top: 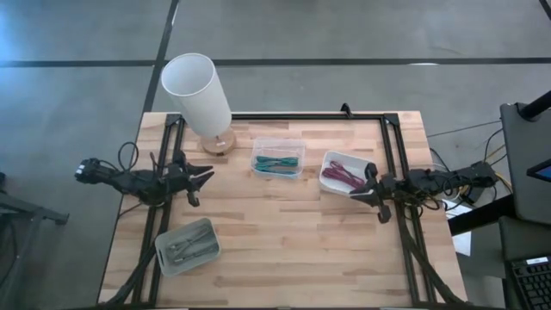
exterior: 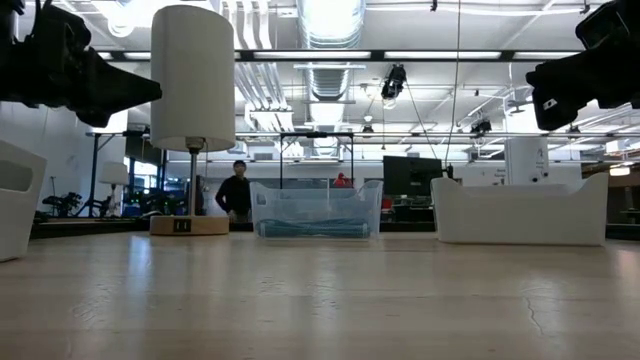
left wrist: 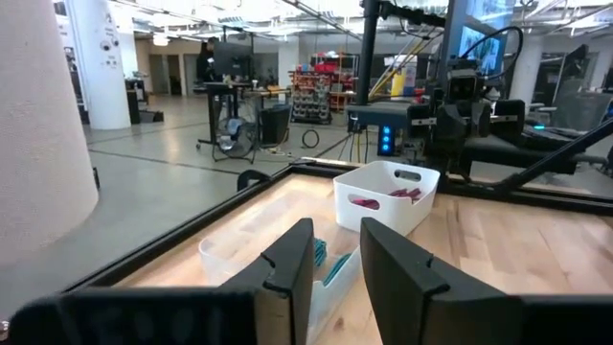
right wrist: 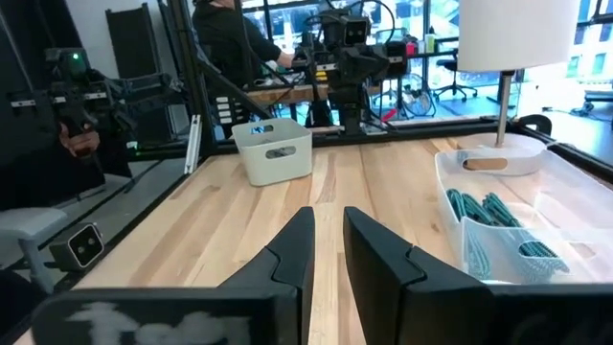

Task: Pick & Place USB Port
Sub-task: Return to Home Position

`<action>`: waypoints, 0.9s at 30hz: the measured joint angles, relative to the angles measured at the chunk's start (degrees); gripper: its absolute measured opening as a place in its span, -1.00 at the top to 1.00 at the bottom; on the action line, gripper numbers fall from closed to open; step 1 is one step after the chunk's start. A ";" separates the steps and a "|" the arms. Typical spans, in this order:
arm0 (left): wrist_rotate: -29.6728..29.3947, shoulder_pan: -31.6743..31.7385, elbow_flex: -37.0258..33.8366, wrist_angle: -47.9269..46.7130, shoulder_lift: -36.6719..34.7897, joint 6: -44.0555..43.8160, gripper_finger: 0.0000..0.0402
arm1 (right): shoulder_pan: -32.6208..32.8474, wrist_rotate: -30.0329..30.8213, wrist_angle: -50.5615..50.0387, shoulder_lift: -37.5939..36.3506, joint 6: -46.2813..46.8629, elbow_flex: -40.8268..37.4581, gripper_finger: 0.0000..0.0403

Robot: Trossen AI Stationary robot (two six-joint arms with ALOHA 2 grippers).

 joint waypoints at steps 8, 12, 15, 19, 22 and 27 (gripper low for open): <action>0.04 0.00 -0.06 -0.22 0.17 -5.48 0.53 | 0.00 0.00 0.01 2.11 6.41 0.00 0.72; 0.04 0.02 -0.08 -0.22 0.17 -5.62 0.53 | 0.00 0.00 0.01 2.96 6.01 0.02 0.72; 0.04 0.02 -0.11 -0.26 0.17 -5.64 0.53 | 0.00 0.00 0.03 3.41 5.69 0.02 0.72; 0.04 0.02 -0.11 -0.30 0.17 -5.57 0.53 | 0.00 0.00 0.00 4.16 3.14 0.02 0.72; 0.04 0.02 -0.11 -0.33 0.17 -5.57 0.53 | 0.02 0.00 0.02 4.39 -0.23 0.02 0.72; 0.04 0.02 -0.13 -0.37 0.17 -5.57 0.53 | 0.00 -0.02 0.02 4.39 0.38 0.02 0.72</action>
